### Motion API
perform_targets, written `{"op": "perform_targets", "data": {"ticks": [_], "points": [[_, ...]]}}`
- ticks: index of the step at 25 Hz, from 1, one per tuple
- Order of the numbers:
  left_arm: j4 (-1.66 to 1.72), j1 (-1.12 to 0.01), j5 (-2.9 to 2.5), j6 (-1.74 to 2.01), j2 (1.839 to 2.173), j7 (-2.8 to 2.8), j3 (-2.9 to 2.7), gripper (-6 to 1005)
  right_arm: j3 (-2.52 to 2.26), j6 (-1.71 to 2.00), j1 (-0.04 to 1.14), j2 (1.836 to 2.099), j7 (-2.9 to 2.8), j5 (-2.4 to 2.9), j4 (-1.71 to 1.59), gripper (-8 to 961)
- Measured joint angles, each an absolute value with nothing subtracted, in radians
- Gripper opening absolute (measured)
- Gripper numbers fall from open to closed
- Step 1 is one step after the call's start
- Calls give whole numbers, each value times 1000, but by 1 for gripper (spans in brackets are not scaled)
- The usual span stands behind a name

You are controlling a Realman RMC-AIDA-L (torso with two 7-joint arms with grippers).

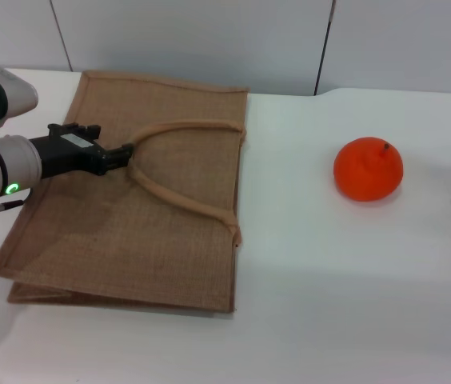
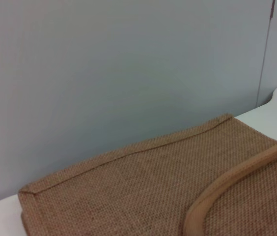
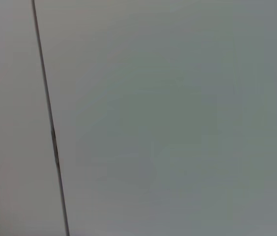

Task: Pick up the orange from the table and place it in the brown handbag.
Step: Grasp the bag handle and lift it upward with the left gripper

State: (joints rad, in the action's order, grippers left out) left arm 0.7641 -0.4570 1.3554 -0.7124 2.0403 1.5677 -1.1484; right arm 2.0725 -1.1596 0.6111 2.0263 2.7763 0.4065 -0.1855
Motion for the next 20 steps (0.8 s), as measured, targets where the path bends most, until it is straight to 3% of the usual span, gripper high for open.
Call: {"op": "perform_targets", "data": {"ticks": [20], "points": [[702, -509, 1358, -703, 2040, 1584, -1144, 708, 2021, -1225, 610, 2029, 2761, 407, -189, 867]]}}
